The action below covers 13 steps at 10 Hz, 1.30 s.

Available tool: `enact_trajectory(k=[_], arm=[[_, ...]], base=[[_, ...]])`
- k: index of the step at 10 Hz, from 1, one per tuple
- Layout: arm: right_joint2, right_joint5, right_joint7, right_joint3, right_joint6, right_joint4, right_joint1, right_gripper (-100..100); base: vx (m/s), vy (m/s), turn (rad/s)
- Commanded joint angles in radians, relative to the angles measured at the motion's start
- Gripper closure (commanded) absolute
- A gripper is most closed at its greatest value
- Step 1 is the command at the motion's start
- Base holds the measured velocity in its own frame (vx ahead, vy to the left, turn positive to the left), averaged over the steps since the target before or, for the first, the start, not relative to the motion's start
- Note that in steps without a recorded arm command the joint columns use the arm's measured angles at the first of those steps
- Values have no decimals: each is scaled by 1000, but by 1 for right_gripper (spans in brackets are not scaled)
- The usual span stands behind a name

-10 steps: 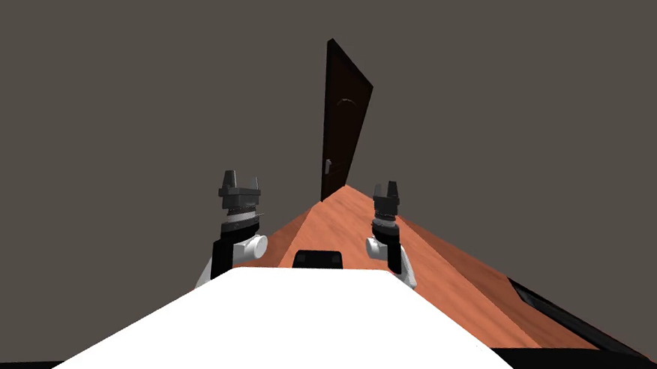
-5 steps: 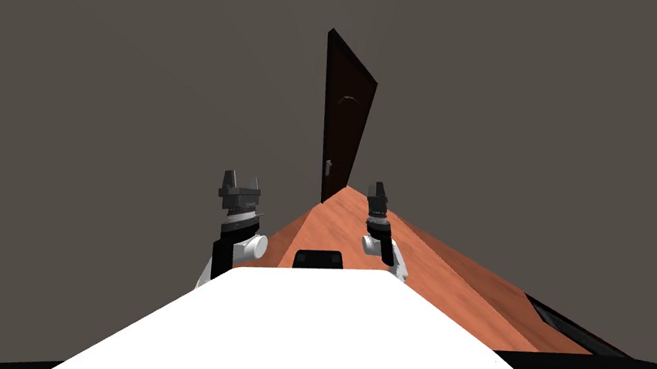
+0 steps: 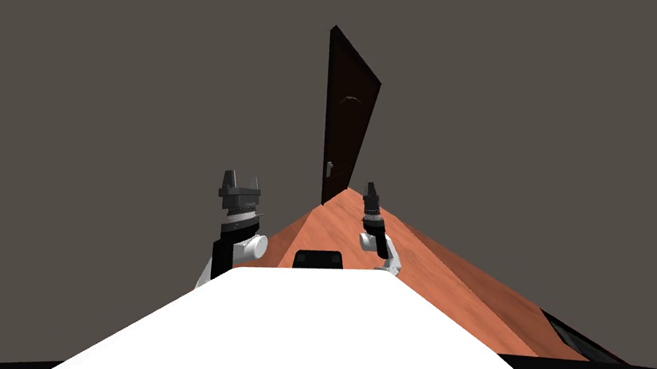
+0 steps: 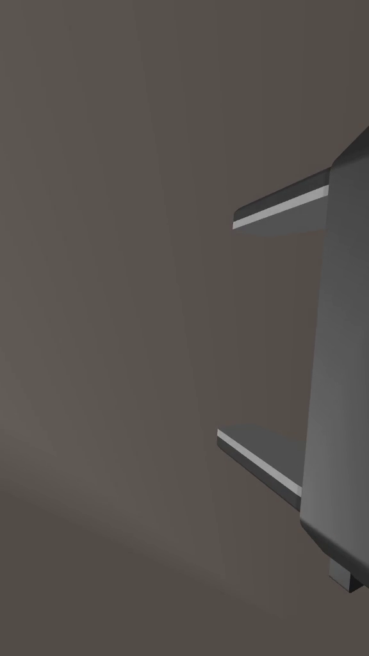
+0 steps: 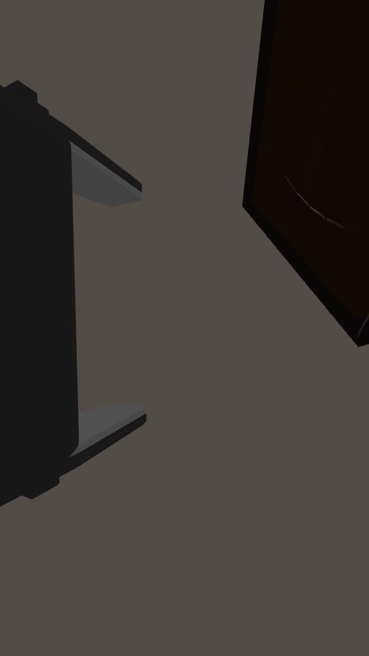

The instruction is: Pull the door open

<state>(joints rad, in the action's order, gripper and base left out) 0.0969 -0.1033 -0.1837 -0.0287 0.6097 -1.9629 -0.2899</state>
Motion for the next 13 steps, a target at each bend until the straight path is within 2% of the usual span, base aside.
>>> enact_trajectory(k=[1,2,3,13], arm=[[4,-6,-23,-8,0,28,14,-100],[7,-10,-36,-12,-1,48,25,-100],[13,-18,-64,-20,-4,90,50,-100],[44,-60,-212,-64,-15,313,180,-100]], base=[[103,-48,43],[96,-42,52],[134,-47,85],[96,-54,58]])
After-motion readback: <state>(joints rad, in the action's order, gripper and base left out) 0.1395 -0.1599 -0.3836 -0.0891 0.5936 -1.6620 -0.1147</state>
